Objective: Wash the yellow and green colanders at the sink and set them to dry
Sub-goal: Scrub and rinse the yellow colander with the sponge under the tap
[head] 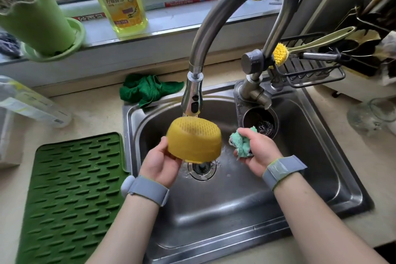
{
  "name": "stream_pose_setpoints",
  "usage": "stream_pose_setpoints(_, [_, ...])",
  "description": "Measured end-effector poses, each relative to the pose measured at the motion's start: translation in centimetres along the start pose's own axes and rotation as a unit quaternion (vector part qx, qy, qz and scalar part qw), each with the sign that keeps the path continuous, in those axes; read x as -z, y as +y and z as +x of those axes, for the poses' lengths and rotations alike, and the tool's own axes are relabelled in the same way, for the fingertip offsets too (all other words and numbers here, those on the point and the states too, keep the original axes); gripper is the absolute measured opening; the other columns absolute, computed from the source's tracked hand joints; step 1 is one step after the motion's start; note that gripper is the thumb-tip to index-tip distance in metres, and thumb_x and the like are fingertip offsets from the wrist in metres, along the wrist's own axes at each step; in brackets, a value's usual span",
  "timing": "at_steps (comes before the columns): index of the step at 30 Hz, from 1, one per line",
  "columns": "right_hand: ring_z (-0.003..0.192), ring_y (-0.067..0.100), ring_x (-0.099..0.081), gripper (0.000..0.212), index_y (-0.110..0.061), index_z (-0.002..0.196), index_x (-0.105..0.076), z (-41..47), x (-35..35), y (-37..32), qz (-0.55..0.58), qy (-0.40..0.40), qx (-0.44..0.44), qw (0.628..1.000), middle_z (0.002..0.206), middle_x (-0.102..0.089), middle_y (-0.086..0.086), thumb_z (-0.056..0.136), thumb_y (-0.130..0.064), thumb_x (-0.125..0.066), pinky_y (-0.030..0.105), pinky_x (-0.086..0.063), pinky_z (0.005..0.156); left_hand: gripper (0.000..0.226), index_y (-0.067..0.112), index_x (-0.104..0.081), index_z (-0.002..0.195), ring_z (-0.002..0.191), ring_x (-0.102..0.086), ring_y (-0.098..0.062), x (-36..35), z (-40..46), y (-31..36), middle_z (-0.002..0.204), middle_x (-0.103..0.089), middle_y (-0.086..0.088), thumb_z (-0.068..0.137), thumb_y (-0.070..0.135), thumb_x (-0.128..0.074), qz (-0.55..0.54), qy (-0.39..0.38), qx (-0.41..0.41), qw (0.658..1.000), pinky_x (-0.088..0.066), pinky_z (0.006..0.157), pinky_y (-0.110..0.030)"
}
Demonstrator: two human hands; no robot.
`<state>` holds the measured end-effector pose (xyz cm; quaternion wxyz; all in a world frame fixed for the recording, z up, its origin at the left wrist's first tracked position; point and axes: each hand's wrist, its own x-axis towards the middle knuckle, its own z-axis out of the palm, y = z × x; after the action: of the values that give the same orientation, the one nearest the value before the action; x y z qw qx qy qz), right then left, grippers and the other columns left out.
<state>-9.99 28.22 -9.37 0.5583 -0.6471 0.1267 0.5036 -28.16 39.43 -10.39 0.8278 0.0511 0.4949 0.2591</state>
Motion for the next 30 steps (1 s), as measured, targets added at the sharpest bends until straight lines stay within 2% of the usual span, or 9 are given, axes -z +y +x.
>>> stream_pose_setpoints(5, [0.056, 0.018, -0.053, 0.005, -0.013, 0.084, -0.058, -0.3, -0.4, 1.6, -0.013, -0.021, -0.04, 0.999, 0.073, -0.061, 0.008, 0.087, -0.016, -0.061, 0.026, -0.045, 0.046, 0.032, 0.008, -0.049, 0.135, 0.087, -0.064, -0.022, 0.0, 1.1, 1.8, 0.095, -0.064, -0.01, 0.106, 0.016, -0.037, -0.117, 0.068, -0.042, 0.99, -0.05, 0.082, -0.034])
stream_pose_setpoints(10, [0.056, 0.018, -0.056, 0.003, -0.013, 0.084, -0.06, -1.0, -0.7, 2.2, -0.021, -0.036, -0.041, 0.998, 0.071, -0.062, 0.006, 0.086, -0.015, -0.063, 0.026, -0.047, 0.048, 0.03, 0.004, -0.053, 0.13, 0.131, -0.052, -0.02, -1.2, 2.4, 2.4, 0.126, -0.064, -0.01, 0.106, 0.015, -0.038, -0.162, 0.109, -0.057, 0.979, -0.046, 0.092, -0.032])
stream_pose_setpoints(13, [0.056, 0.017, -0.056, 0.002, -0.014, 0.085, -0.06, -1.5, -1.2, 2.0, -0.026, -0.046, -0.029, 0.998, 0.071, -0.062, 0.006, 0.086, -0.014, -0.062, 0.027, -0.047, 0.05, 0.037, 0.007, -0.046, 0.14, 0.131, -0.052, -0.022, -2.5, 2.5, 2.0, 0.137, -0.057, -0.009, 0.106, 0.017, -0.039, -0.117, 0.097, -0.063, 0.986, -0.044, 0.092, -0.036])
stream_pose_setpoints(18, [0.064, 0.017, -0.059, 0.009, -0.019, 0.091, -0.066, -2.2, -2.9, 0.7, -0.064, -0.067, 0.049, 0.994, 0.078, -0.064, 0.004, 0.089, -0.016, -0.058, 0.028, -0.045, 0.059, 0.012, 0.012, -0.059, 0.1, 0.083, -0.063, -0.021, -2.5, 2.4, -0.9, 0.09, -0.065, -0.008, 0.102, 0.019, -0.05, 0.213, 0.03, -0.115, 0.97, -0.059, 0.071, -0.038])
stream_pose_setpoints(20, [0.069, 0.018, -0.06, 0.008, -0.021, 0.092, -0.066, -2.1, -3.8, 0.3, -0.096, -0.062, 0.101, 0.988, 0.081, -0.064, 0.003, 0.088, -0.024, -0.06, 0.027, -0.047, 0.059, 0.009, 0.016, -0.066, 0.088, 0.077, -0.062, -0.02, -1.7, 2.3, -1.8, 0.083, -0.069, -0.006, 0.094, 0.022, -0.062, 0.412, 0.011, -0.214, 0.886, -0.057, 0.075, -0.041])
stream_pose_setpoints(22, [0.08, 0.02, -0.061, 0.021, -0.022, 0.095, -0.064, -1.5, -4.7, 0.0, -0.2, -0.036, 0.182, 0.962, 0.086, -0.064, 0.001, 0.083, -0.04, -0.065, 0.032, -0.051, 0.071, 0.009, 0.017, -0.069, 0.095, 0.076, -0.064, -0.022, -1.0, 2.0, -2.4, 0.084, -0.071, -0.003, 0.092, 0.025, -0.066, 0.598, -0.018, -0.32, 0.734, -0.053, 0.077, -0.035])
stream_pose_setpoints(25, [0.096, 0.024, -0.053, 0.051, -0.025, 0.118, -0.051, -0.2, -5.8, 0.0, -0.458, 0.028, 0.236, 0.857, 0.107, -0.052, 0.006, 0.078, -0.054, -0.064, 0.034, -0.043, 0.091, 0.019, 0.019, -0.068, 0.102, 0.084, -0.066, -0.033, 0.0, 1.7, -3.0, 0.09, -0.075, -0.003, 0.095, 0.031, -0.056, 0.729, -0.061, -0.397, 0.555, -0.052, 0.071, -0.038])
stream_pose_setpoints(27, [0.101, 0.031, -0.053, 0.048, -0.022, 0.122, -0.046, 0.5, -6.1, 0.2, -0.541, 0.052, 0.222, 0.81, 0.112, -0.051, 0.011, 0.081, -0.042, -0.06, 0.035, -0.042, 0.089, 0.021, 0.024, -0.07, 0.099, 0.081, -0.068, -0.031, 0.8, 1.9, -3.0, 0.09, -0.075, 0.0, 0.092, 0.033, -0.053, 0.749, -0.101, -0.433, 0.491, -0.054, 0.065, -0.041])
stream_pose_setpoints(30, [0.088, 0.036, -0.054, 0.019, -0.016, 0.096, -0.054, 1.3, -5.4, 0.8, -0.572, 0.071, 0.217, 0.787, 0.097, -0.062, 0.012, 0.081, -0.025, -0.049, 0.036, -0.042, 0.073, 0.029, 0.025, -0.075, 0.103, 0.09, -0.069, -0.023, 1.9, 2.1, -2.7, 0.1, -0.075, 0.002, 0.092, 0.042, -0.054, 0.711, -0.153, -0.524, 0.443, -0.056, 0.072, -0.037])
